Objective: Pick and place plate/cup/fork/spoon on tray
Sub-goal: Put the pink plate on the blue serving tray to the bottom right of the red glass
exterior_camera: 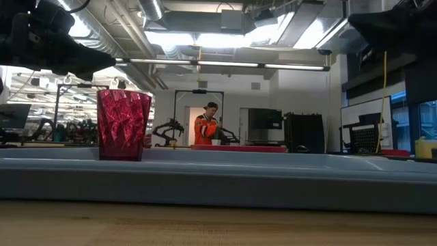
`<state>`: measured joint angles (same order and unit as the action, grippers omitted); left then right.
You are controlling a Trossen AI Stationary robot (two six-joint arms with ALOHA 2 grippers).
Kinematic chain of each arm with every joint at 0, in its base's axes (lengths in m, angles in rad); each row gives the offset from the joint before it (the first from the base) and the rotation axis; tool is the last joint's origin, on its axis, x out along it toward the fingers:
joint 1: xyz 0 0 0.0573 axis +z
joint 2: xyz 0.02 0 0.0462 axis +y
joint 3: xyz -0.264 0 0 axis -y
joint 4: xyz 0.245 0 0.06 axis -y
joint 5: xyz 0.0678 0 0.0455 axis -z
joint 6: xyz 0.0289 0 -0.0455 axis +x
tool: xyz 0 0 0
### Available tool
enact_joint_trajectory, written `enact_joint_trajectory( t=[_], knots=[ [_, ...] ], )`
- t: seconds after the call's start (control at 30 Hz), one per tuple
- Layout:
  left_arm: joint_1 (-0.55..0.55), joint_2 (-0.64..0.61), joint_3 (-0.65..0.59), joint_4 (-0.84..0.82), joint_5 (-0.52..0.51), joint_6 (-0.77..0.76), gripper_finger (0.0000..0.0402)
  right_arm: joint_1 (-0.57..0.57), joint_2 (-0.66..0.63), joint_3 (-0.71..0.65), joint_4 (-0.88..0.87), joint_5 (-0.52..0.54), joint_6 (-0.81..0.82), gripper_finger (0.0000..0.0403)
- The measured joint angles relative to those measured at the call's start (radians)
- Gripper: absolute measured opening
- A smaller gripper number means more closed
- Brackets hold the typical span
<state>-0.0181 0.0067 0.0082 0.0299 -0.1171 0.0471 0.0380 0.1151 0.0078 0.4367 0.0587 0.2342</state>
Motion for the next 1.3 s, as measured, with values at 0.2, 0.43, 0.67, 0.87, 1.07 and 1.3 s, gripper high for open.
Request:
enact_joint_trajectory(
  t=[0.2, 0.43, 0.67, 0.87, 1.07, 1.3],
  knots=[
    [0.0, 0.0, 0.0, 0.0, 0.0, 0.0, 0.0082, 0.0, 0.188, 0.108, 0.067, 0.001, -0.056, 0.0008],
    [0.0, 0.0, 0.0, 0.0, -0.001, -0.001, 0.0082, -0.024, 0.522, 0.448, -0.171, 0.237, -0.281, 0.0008],
    [0.0, 0.0, 0.0, 0.0, -0.001, -0.001, 0.0082, -0.158, 0.934, 0.746, -0.422, 0.531, -0.102, 0.0008],
    [0.0, 0.0, 0.0, 0.0, -0.001, -0.002, 0.0082, -0.244, 1.189, 1.002, -0.713, 0.299, -0.109, 0.0008],
    [0.0, 0.0, 0.0, 0.0, -0.001, -0.002, 0.0082, -0.275, 1.339, 1.085, -0.815, 0.288, -0.164, 0.0008],
    [0.0, 0.0, 0.0, 0.0, -0.001, -0.002, 0.0082, -0.285, 1.467, 1.082, -0.787, 0.262, -0.157, 0.0008]
  ],
)
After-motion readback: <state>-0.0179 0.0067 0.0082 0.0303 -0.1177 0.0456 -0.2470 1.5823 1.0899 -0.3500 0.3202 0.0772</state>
